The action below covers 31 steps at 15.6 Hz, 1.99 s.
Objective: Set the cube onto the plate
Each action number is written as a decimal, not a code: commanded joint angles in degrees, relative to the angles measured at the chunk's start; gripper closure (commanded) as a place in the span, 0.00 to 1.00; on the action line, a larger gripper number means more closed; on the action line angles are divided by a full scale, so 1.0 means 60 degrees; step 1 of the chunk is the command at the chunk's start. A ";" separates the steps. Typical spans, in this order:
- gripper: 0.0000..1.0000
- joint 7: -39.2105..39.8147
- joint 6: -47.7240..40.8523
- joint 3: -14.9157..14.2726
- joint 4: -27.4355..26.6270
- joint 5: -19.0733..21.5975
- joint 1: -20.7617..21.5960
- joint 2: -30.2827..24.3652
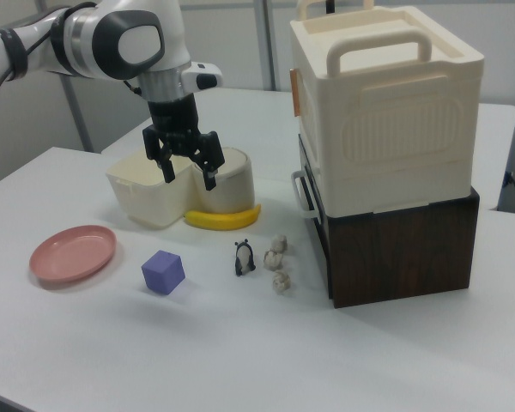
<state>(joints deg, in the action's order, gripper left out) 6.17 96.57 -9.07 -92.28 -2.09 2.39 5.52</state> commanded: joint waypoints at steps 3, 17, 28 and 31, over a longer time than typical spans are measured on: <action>0.00 0.0145 -0.0216 0.0017 -0.0103 0.0231 0.0100 0.0118; 0.00 -0.0132 0.1379 0.0427 -0.1331 0.0290 0.0949 0.1364; 0.37 -0.1995 0.4091 0.0618 -0.3003 0.0275 0.1595 0.1995; 0.90 -0.1951 0.3085 0.0661 -0.2668 0.0348 0.1594 0.1819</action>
<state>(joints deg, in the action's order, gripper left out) -5.10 120.07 -5.57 -109.10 -0.66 11.90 18.63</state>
